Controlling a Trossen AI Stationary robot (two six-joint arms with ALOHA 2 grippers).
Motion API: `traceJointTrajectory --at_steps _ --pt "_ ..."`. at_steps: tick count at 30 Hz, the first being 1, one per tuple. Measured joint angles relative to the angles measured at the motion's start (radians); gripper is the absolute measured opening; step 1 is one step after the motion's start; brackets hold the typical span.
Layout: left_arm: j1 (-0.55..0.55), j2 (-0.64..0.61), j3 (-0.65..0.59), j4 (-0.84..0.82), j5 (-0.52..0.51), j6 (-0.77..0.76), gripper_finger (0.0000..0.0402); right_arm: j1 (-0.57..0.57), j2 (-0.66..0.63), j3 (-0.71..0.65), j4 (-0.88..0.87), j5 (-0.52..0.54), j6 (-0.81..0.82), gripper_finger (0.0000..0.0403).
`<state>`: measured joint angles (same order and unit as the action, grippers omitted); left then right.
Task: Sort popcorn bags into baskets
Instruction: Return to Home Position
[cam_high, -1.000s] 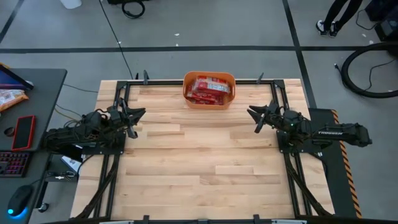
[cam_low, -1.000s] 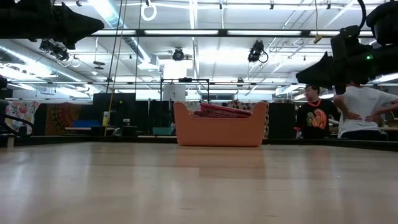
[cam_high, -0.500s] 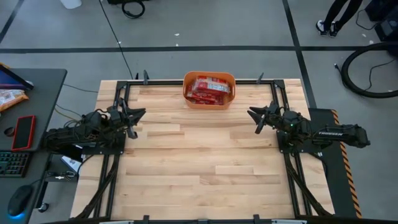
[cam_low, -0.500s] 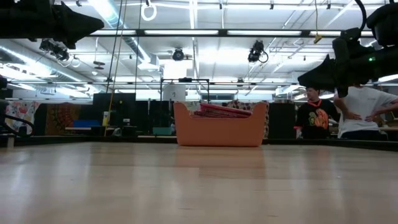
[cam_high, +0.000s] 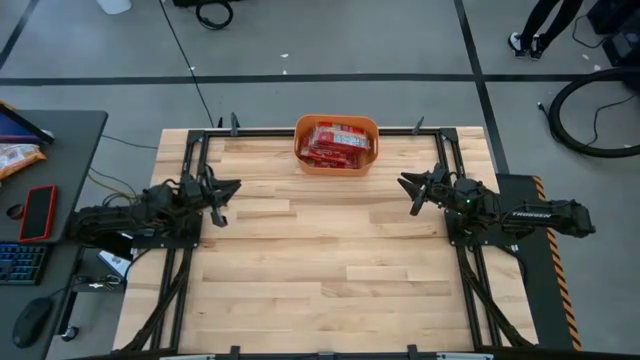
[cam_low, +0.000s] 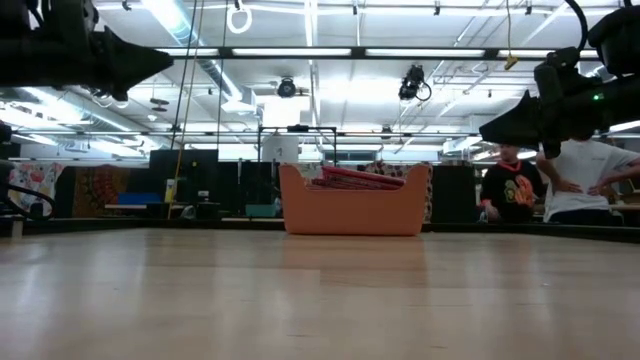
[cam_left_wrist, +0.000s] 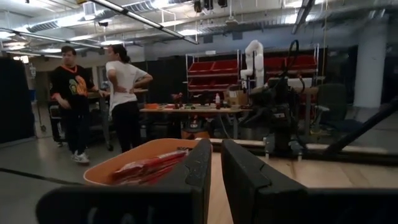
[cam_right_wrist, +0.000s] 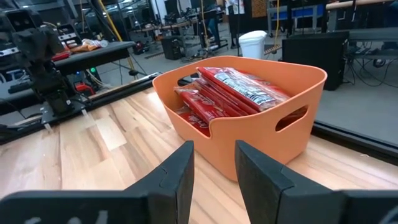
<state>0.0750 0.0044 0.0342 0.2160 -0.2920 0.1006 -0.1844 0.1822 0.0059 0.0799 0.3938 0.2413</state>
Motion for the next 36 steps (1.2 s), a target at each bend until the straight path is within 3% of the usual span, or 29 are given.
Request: traceJointTrajectory --at_steps 9,18,36 --pt "0.000 0.001 -0.025 0.062 0.000 -0.015 0.0043 0.000 0.000 0.000 0.000 -0.002 -0.007 0.0122" --pt "0.000 0.002 -0.026 -0.075 0.000 0.124 0.0043 0.000 0.001 0.000 0.000 -0.002 -0.008 0.0122" --pt "0.000 0.002 -0.026 -0.113 0.000 -0.057 0.0043 0.000 0.001 0.000 0.000 -0.003 -0.008 0.0121"
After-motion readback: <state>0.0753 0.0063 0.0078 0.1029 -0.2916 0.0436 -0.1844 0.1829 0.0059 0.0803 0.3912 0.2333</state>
